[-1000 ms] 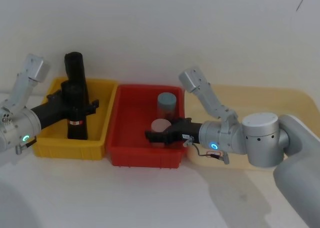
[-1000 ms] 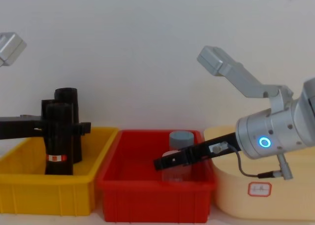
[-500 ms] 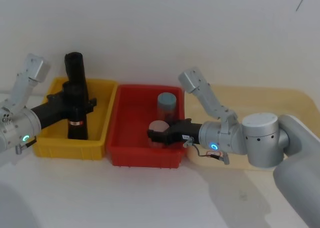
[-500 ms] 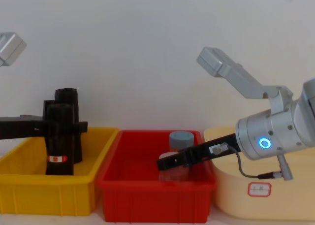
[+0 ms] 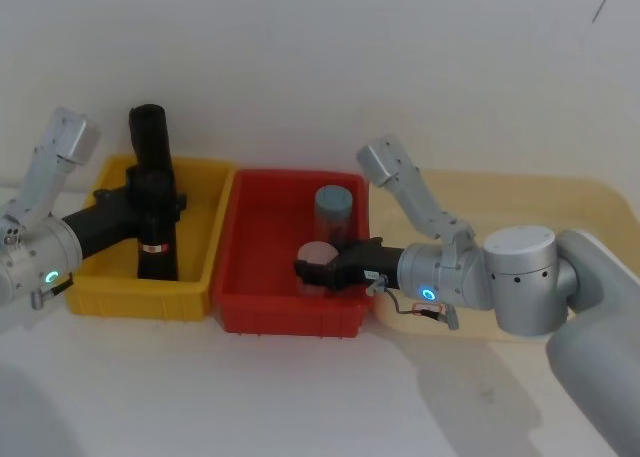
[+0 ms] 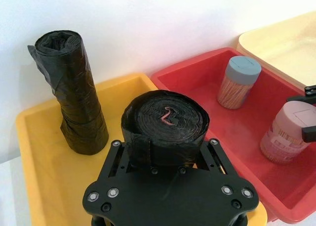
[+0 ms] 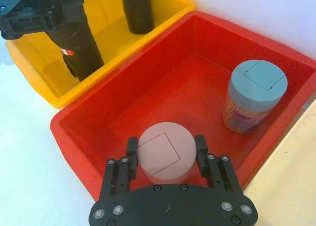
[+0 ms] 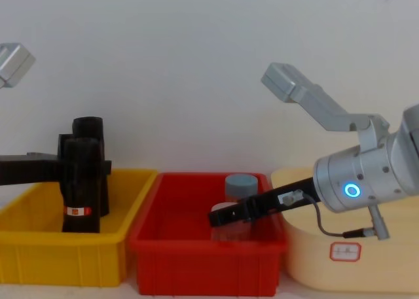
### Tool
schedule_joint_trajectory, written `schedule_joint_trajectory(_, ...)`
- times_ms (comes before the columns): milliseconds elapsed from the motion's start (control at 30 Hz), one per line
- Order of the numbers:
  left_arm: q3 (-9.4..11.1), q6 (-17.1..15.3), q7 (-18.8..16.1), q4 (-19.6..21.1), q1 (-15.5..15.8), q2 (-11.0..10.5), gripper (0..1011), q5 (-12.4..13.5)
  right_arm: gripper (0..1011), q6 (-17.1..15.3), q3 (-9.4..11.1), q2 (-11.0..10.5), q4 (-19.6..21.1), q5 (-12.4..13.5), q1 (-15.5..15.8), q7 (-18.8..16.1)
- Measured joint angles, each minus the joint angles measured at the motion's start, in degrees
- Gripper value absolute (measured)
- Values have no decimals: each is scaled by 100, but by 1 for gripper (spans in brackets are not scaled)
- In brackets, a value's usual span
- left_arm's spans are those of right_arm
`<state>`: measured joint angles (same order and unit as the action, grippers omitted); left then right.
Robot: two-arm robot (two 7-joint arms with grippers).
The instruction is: Pick up the garbage bag with the one hand and transfer it to the other hand.
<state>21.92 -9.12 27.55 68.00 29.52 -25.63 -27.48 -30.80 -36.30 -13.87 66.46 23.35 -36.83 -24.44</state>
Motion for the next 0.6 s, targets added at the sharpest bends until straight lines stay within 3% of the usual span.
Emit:
schedule_joint_trajectory(333,-16,26,-9,98,-30,1,429,31,664,-4,18,-10,49,-3,16,-1)
schedule_joint_trajectory(600,-127,54,-79,561,-89,-38,429,19,664,69,167,-99,466,43,117,15)
